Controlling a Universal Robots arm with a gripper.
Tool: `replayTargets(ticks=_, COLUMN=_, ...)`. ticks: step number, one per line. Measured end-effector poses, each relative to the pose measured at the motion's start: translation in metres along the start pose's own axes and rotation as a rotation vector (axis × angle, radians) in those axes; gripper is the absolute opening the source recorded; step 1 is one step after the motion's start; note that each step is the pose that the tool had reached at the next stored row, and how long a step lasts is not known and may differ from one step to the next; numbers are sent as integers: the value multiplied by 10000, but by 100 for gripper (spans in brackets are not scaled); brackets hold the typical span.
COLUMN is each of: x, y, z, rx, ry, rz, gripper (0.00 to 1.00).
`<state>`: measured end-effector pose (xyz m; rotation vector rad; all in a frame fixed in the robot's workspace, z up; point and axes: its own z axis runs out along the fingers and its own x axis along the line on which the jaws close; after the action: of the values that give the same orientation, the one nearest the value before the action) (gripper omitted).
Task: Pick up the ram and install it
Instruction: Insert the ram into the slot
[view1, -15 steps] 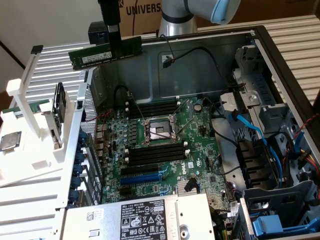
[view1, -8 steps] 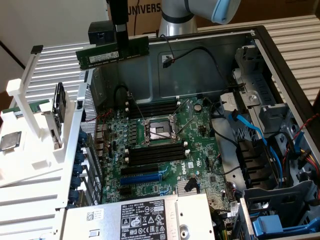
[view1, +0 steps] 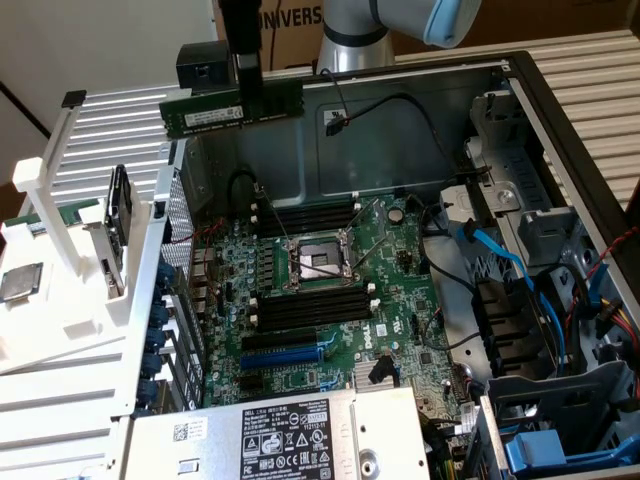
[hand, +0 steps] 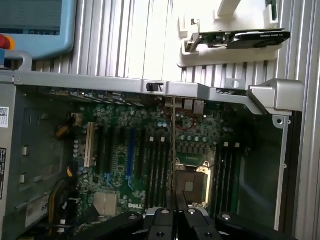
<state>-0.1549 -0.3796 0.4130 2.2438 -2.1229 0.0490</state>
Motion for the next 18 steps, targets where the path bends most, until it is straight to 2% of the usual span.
replayTargets(ticks=7, x=0, y=-74, z=46, rx=-18, ry=-45, rz=345, gripper=12)
replayTargets(ticks=8, x=-2, y=-118, z=57, rx=-19, ry=-46, rz=378, gripper=12)
replayTargets(ticks=18, x=-12, y=-355, z=114, rx=-28, ry=-59, rz=519, gripper=12)
